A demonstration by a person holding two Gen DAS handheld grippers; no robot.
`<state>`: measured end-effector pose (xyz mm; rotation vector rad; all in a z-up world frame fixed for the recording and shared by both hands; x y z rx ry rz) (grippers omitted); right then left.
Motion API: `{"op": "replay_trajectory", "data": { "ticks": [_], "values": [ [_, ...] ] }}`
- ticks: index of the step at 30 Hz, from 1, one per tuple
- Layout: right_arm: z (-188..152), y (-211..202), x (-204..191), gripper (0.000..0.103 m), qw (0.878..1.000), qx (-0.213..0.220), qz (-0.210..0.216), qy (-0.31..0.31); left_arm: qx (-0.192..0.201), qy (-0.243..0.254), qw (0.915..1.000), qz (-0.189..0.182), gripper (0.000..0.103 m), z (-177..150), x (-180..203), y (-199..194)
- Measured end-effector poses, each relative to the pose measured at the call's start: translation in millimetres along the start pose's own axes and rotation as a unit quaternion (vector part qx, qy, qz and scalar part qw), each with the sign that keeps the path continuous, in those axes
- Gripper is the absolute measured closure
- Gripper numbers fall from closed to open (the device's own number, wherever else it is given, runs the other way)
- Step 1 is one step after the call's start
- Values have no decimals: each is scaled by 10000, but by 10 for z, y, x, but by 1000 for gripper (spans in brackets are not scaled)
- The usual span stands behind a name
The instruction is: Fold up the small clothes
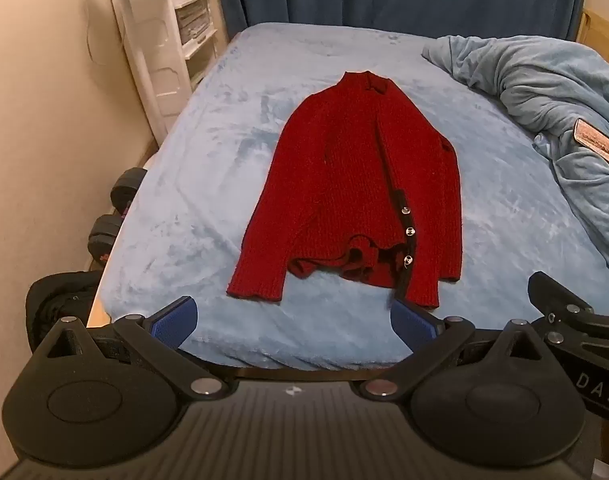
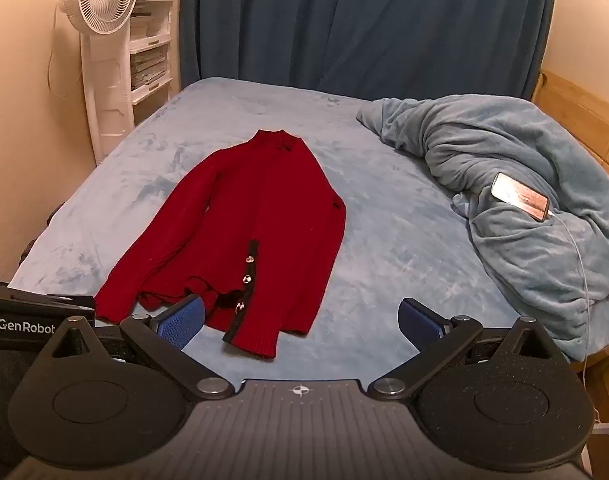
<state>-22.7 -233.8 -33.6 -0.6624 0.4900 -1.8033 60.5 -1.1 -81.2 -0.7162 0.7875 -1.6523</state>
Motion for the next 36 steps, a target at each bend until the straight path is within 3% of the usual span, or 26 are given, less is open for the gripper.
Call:
{"op": "replay_trajectory", "data": {
  "ticks": [36],
  "values": [
    [48, 9, 2, 1, 9999, 73, -29, -95, 157, 66, 9998, 119, 0, 80, 1, -99]
  ]
}}
Point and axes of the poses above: each gripper's, at about its wrist camera, not at the fingertips, and y roughly the way its jaws point, x to its right, z to its top, the point moved 10 cm from there along y, roughly the way its jaws point, and after that the axes turned 9 degrees about -z, right-handed, at the moved point
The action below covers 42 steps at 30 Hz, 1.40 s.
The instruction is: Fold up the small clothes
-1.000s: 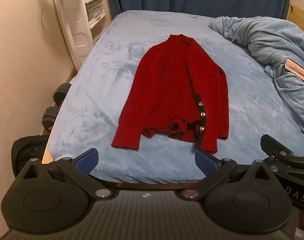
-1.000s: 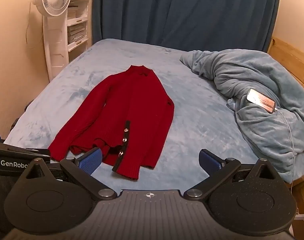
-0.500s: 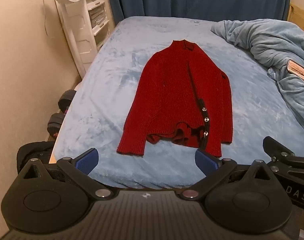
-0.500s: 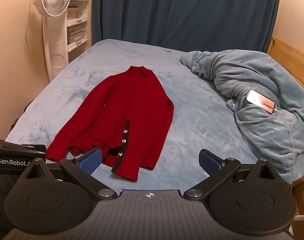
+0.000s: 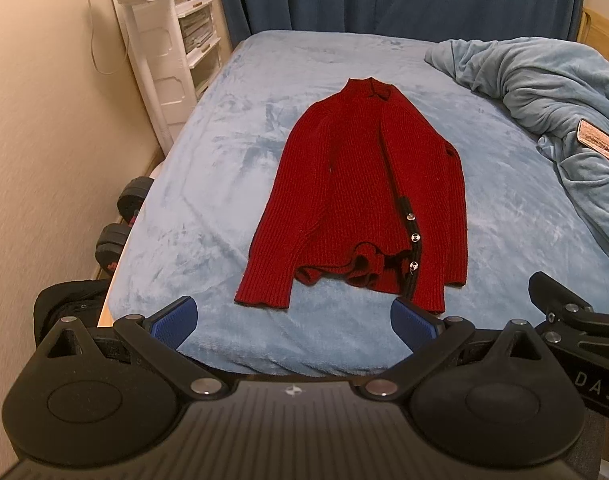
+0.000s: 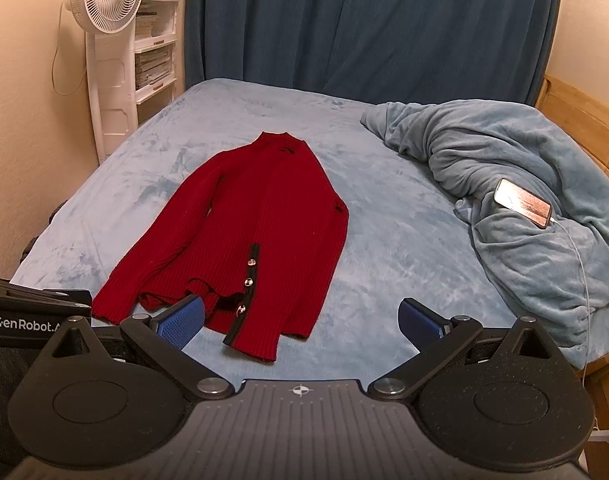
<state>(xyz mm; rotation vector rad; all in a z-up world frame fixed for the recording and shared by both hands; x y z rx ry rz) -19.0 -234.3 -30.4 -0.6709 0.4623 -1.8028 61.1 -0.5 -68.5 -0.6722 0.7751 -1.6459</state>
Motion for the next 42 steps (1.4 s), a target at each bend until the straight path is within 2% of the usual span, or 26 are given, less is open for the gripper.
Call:
{"op": "replay_trajectory", "data": {
  "ticks": [42],
  "values": [
    [-21, -10, -25, 1, 10000, 6, 2, -19, -4, 11, 10000, -24, 0, -55, -8, 12]
  ]
}}
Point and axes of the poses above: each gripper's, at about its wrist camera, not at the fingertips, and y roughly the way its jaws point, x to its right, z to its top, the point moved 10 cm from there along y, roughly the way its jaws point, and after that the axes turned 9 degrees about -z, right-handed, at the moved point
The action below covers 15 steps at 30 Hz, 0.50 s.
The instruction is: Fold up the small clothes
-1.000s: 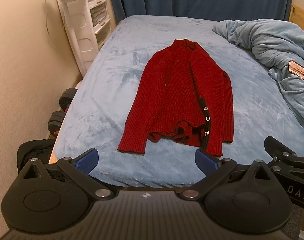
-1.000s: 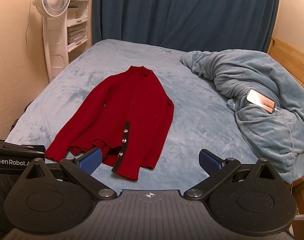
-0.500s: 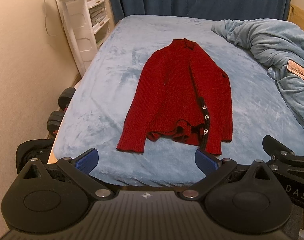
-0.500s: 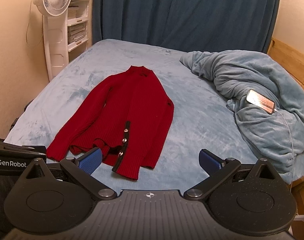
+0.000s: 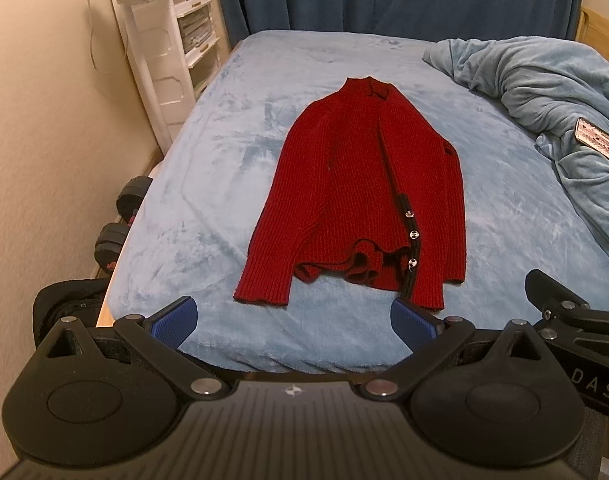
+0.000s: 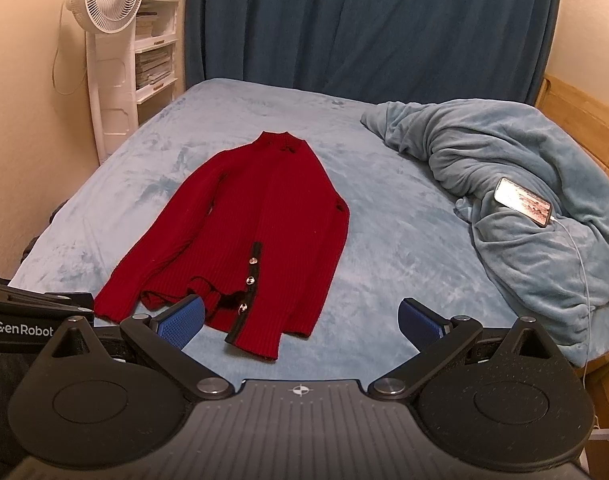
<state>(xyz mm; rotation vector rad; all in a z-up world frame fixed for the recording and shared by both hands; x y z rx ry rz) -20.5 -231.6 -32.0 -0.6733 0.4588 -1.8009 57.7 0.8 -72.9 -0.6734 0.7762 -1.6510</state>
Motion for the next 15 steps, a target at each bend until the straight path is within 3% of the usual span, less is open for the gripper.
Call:
{"op": "replay_trajectory", "data": {
  "ticks": [15],
  "values": [
    [-10, 0, -37, 1, 10000, -31, 29, -32, -47, -23, 10000, 5, 0, -1, -16, 40]
  ]
}}
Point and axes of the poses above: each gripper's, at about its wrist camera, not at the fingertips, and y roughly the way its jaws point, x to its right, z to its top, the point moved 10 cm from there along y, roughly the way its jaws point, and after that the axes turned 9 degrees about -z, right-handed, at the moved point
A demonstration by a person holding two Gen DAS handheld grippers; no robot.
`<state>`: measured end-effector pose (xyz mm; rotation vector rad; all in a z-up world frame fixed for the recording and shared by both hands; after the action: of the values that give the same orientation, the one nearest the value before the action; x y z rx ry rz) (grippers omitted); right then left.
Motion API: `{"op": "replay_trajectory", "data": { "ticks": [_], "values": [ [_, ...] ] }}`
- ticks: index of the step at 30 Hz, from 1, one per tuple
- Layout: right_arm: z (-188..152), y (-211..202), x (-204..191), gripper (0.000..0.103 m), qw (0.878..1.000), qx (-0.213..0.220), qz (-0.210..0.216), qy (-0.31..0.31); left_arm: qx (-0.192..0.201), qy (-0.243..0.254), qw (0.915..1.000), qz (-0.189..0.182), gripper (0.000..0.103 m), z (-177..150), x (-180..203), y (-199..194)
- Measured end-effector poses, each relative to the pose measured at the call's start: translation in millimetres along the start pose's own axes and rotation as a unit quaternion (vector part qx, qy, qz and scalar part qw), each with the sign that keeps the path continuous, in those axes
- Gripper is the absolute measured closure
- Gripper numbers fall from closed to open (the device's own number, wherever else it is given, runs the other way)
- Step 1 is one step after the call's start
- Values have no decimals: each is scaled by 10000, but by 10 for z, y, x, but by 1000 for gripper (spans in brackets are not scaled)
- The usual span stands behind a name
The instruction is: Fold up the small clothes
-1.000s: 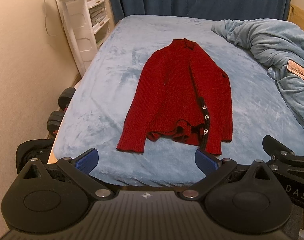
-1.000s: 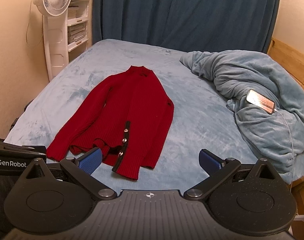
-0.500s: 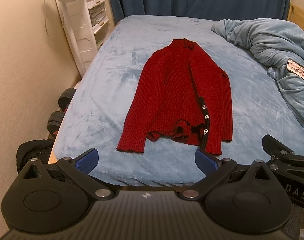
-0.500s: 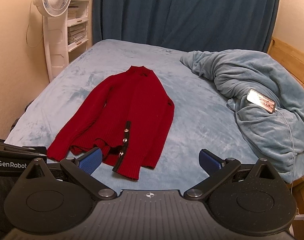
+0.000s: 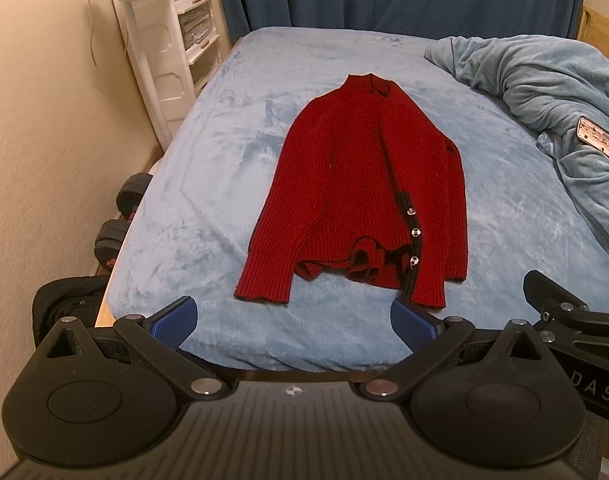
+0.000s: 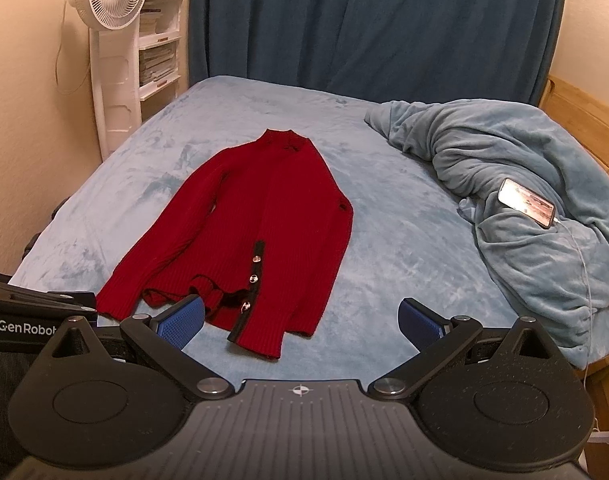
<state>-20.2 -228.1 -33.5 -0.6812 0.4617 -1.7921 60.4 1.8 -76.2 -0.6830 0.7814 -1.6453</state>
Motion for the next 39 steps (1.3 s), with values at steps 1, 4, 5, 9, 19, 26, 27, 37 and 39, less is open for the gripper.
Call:
{"op": "replay_trajectory", "data": {
  "ticks": [1, 4, 5, 9, 19, 26, 27, 37, 39],
  "values": [
    [3, 7, -1, 1, 10000, -14, 9, 9, -21, -2, 10000, 11, 0, 0, -11, 18],
    [10, 92, 0, 1, 9998, -125, 103, 110, -140, -83, 9999, 0, 0, 8, -92, 121],
    [19, 149, 7, 1, 9995, -193, 189, 186, -199, -143, 9997, -42, 0, 28, -142, 182],
    [143, 512, 189, 1, 9958, -293, 319, 801, -201, -227, 9994, 142, 0, 262, -483, 552],
    [805, 2581, 117, 1, 9883, -662, 480, 1285, -523, -322, 9981, 95, 0, 1161, -1003, 2300],
    [744, 4117, -800, 83, 9669, -2141, 1233, 639, -1594, 71, 9869, -241, 1, 1316, -631, 3587],
    [741, 4216, -770, 86, 9661, -2252, 1206, 373, -1650, 146, 9859, -227, 8, 1328, -609, 3688],
    [2718, 4816, 1892, 74, 9711, 135, -2344, -424, -837, -514, 9905, 959, 102, 2224, -1575, 3728],
    [2769, 4822, 2138, 34, 9718, 20, -2348, 206, -803, -634, 9897, 1001, 92, 2257, -1736, 3659]
  ]
}}
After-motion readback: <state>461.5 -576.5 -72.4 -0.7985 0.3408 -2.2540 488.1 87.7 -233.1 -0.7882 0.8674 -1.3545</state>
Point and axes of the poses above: each gripper's, at about its wrist camera, not at the fingertips, and y roughly the way its jaws point, x to its right, z to its top, the point moved 10 cm from there along y, roughly the way its jaws point, and after that the axes turned 9 degrees about -z, right-handed, at the moved point
